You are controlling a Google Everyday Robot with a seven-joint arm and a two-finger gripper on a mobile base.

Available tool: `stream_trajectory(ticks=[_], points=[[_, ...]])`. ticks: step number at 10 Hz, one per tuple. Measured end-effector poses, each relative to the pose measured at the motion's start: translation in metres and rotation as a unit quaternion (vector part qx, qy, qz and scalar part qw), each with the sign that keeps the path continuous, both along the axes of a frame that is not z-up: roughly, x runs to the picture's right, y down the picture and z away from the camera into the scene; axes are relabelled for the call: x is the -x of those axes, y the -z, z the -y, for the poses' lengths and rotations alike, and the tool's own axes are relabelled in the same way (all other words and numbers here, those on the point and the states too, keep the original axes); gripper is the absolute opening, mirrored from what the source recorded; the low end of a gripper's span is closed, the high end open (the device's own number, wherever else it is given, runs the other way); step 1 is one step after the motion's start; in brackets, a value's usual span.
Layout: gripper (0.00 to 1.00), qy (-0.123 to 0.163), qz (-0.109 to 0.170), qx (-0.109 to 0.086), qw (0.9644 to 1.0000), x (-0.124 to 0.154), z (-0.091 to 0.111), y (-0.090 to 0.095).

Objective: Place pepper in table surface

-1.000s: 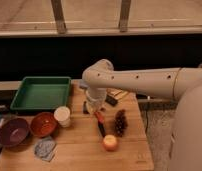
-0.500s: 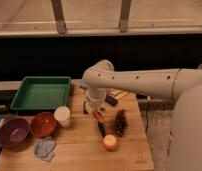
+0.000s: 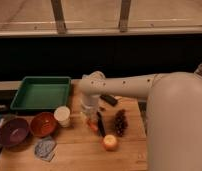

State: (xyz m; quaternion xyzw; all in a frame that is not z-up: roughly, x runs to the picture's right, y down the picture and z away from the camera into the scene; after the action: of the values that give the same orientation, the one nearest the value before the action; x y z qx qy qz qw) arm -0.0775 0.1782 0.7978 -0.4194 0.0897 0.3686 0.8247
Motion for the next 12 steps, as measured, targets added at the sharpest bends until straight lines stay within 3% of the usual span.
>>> stream_trajectory(ticks=[3,4,5,8,9,12], points=[[0.02,0.011,0.014,0.044,0.9989,0.013,-0.023,-0.008],[0.07,0.016,0.019,0.055,0.9982,0.019,-0.029,-0.010],[0.21,0.027,0.024,0.069,0.9969,0.025,-0.037,-0.012],[0.51,0.039,0.030,0.089,0.9948,0.031,-0.049,-0.014],[0.57,0.040,0.032,0.093,0.9943,0.031,-0.052,-0.015],[0.60,0.039,0.035,0.100,0.9936,0.031,-0.055,-0.015]])
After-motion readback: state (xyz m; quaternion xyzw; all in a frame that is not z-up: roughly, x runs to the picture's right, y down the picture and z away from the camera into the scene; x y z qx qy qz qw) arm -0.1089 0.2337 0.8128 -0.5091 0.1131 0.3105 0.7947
